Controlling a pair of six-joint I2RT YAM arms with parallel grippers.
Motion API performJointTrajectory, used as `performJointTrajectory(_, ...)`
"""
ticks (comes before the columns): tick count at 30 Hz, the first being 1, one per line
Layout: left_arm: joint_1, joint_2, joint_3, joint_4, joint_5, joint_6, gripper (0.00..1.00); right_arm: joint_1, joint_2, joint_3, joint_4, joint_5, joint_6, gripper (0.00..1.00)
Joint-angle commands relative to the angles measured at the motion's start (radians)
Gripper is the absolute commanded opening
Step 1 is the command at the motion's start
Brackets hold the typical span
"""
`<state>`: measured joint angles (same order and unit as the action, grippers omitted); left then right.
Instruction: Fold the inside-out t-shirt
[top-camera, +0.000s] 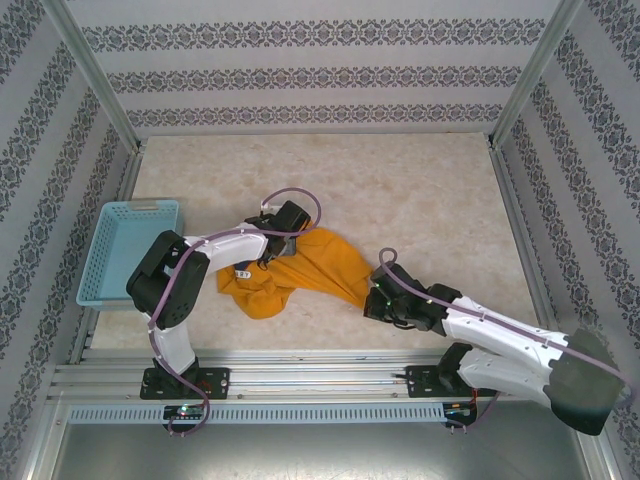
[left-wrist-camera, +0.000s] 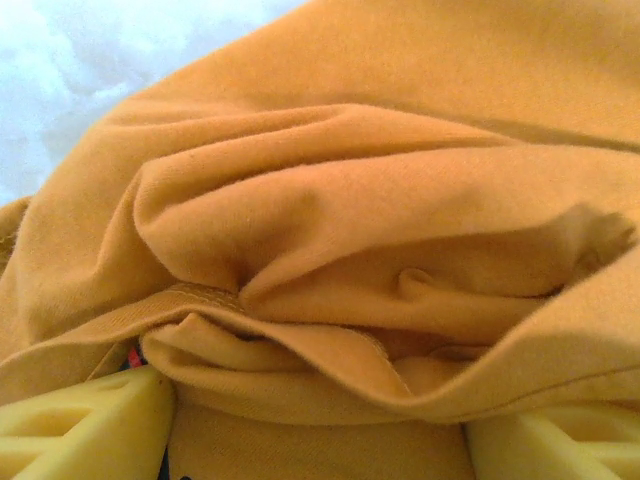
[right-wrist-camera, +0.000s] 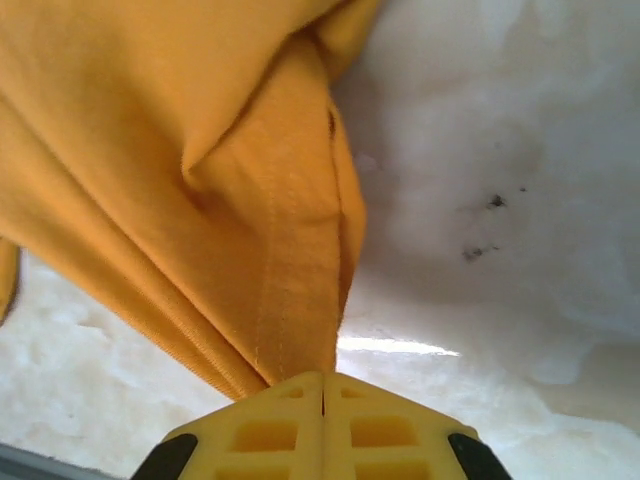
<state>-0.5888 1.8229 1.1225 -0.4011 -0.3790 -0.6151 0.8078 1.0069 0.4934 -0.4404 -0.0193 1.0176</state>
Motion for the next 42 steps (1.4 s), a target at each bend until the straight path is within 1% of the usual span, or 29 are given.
performJointTrajectory(1,0.015,-0.01,-0.013,0.015,-0.052,-0.006,0.76,-0.003,-0.038,0.064,-0.032,0.032,-0.03,0.28)
performJointTrajectory(2,0.016,-0.012,-0.011,0.019,-0.047,0.0,0.77,-0.013,-0.048,0.082,-0.045,0.053,-0.05,0.34)
performJointTrajectory(3,0.015,-0.017,-0.011,0.026,-0.038,0.005,0.77,-0.037,-0.055,0.093,-0.048,0.054,-0.076,0.36)
performJointTrajectory(4,0.016,-0.021,-0.014,0.031,-0.032,0.009,0.77,-0.069,-0.053,0.098,-0.047,0.042,-0.096,0.37)
performJointTrajectory(6,0.015,-0.037,-0.022,0.044,-0.017,0.015,0.78,-0.171,-0.03,0.094,-0.035,-0.014,-0.122,0.37)
performJointTrajectory(9,0.012,-0.062,-0.039,0.065,0.004,0.029,0.78,-0.261,0.028,0.068,0.066,-0.077,-0.156,0.37)
performJointTrajectory(12,0.005,-0.089,-0.048,0.06,0.02,0.043,0.78,-0.27,0.125,0.104,0.113,-0.104,-0.202,0.36)
performJointTrajectory(15,-0.025,-0.134,-0.047,0.036,0.02,0.065,0.78,-0.262,0.206,0.126,0.179,-0.129,-0.225,0.36)
performJointTrajectory(17,-0.067,-0.173,-0.044,0.011,-0.003,0.079,0.78,-0.261,0.251,0.131,0.224,-0.133,-0.236,0.36)
performJointTrajectory(20,-0.145,-0.224,-0.033,-0.022,-0.026,0.115,0.78,-0.257,0.324,0.158,0.253,-0.122,-0.27,0.4)
performJointTrajectory(22,-0.194,-0.247,-0.029,-0.029,-0.017,0.146,0.79,-0.257,0.381,0.191,0.246,-0.085,-0.302,0.4)
performJointTrajectory(24,-0.231,-0.259,-0.036,-0.011,0.015,0.176,0.79,-0.266,0.431,0.222,0.245,-0.065,-0.324,0.39)
performJointTrajectory(27,-0.276,-0.263,-0.065,0.041,0.105,0.198,0.79,-0.289,0.506,0.271,0.242,-0.045,-0.351,0.34)
performJointTrajectory(31,-0.344,-0.256,-0.115,0.154,0.228,0.204,0.78,-0.328,0.545,0.299,0.257,-0.052,-0.367,0.18)
performJointTrajectory(33,-0.377,-0.242,-0.127,0.199,0.276,0.201,0.77,-0.338,0.541,0.298,0.27,-0.08,-0.369,0.08)
performJointTrajectory(34,-0.394,-0.235,-0.131,0.212,0.284,0.199,0.77,-0.34,0.535,0.296,0.276,-0.095,-0.371,0.04)
performJointTrajectory(37,-0.426,-0.213,-0.127,0.231,0.284,0.191,0.76,-0.337,0.502,0.272,0.295,-0.124,-0.362,0.0)
performJointTrajectory(42,-0.431,-0.184,-0.114,0.241,0.317,0.186,0.7,-0.334,0.446,0.229,0.306,-0.132,-0.345,0.0)
